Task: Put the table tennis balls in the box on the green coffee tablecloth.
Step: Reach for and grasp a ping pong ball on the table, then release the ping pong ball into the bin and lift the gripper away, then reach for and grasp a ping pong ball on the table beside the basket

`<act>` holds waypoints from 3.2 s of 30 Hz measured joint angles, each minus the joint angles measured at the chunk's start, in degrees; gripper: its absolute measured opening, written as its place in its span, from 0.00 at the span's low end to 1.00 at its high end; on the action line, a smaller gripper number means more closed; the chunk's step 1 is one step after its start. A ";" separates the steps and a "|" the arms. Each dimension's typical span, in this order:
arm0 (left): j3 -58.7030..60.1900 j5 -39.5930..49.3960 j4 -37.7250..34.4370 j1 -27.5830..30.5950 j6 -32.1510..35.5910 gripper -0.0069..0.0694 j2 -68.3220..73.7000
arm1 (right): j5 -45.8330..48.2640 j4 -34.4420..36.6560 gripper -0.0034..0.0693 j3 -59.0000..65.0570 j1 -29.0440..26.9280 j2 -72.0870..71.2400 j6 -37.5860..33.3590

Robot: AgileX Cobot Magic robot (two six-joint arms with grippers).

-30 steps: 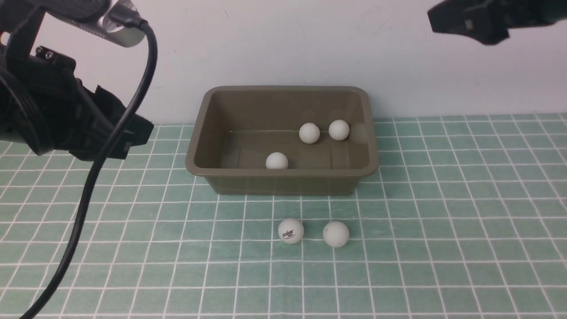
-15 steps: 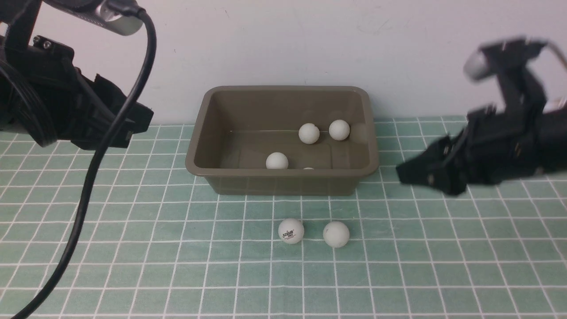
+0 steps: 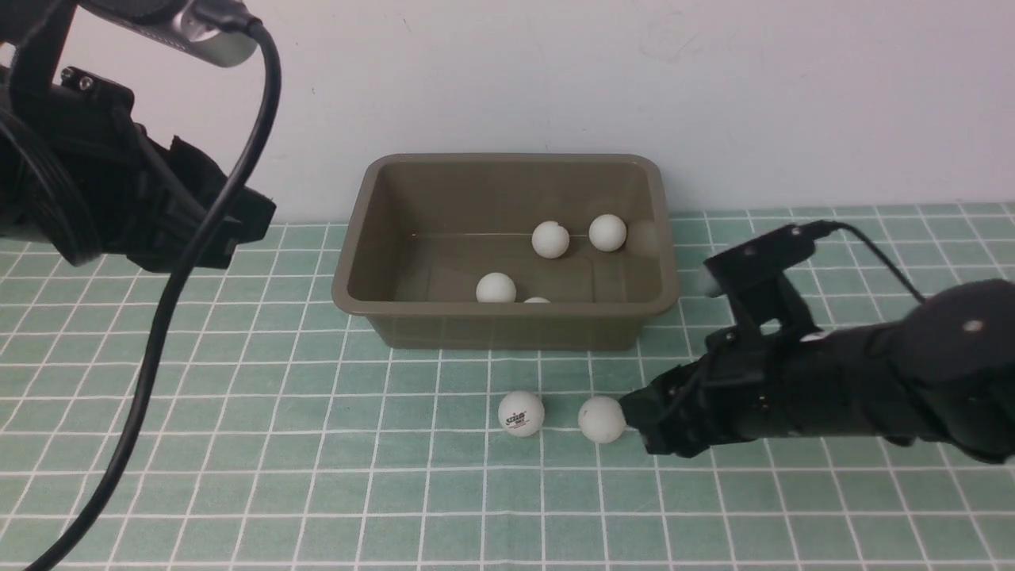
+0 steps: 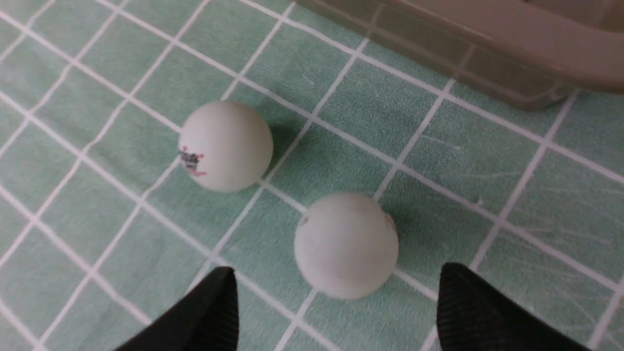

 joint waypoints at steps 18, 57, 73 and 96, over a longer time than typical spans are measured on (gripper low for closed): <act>0.00 0.13 0.00 0.00 0.31 0.44 0.00 | 0.78 4.15 0.77 -6.58 0.31 10.96 -2.88; 0.00 0.13 0.00 0.00 0.36 0.44 0.00 | 0.56 8.56 0.51 -7.70 0.56 -2.97 -8.07; 0.00 3.03 -0.06 0.00 0.36 0.44 0.00 | 1.56 8.72 0.51 -26.57 -7.23 13.28 -14.73; 0.00 9.79 -17.20 -0.65 13.83 0.44 2.23 | -0.49 7.49 0.78 -27.91 -7.29 1.59 -22.30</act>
